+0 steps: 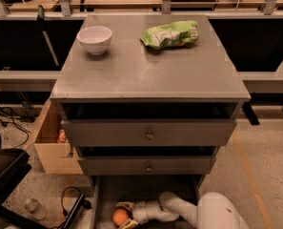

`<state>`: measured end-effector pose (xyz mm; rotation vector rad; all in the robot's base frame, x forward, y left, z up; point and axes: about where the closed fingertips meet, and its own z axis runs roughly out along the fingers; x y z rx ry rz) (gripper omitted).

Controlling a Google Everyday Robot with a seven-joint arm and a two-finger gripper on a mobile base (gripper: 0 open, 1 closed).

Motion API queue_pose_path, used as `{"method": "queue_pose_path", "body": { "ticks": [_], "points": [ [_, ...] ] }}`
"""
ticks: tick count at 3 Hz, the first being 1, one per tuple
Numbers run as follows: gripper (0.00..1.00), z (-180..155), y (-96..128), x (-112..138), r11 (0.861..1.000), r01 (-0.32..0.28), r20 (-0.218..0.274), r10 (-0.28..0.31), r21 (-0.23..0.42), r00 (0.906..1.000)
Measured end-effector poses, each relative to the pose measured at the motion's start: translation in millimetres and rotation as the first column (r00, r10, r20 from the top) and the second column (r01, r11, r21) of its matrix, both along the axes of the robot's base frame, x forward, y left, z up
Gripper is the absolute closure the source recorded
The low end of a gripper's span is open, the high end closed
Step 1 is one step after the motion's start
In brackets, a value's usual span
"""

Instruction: Pick orange from bottom drawer and place on counter

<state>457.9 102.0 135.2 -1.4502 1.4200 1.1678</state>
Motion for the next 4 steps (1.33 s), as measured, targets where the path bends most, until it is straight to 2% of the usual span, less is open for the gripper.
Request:
{"method": "queue_pose_path", "body": {
  "ticks": [2, 3, 4],
  "points": [
    [0.82, -3.3, 4.2, -2.7, 1.0, -0.004, 0.0, 0.004, 0.015, 1.0],
    [1.0, -3.6, 6.4, -4.7, 1.0, -0.008, -0.003, 0.008, 0.017, 1.0],
    [1.0, -3.6, 6.5, -4.7, 1.0, -0.008, -0.003, 0.008, 0.017, 1.0]
  ]
}}
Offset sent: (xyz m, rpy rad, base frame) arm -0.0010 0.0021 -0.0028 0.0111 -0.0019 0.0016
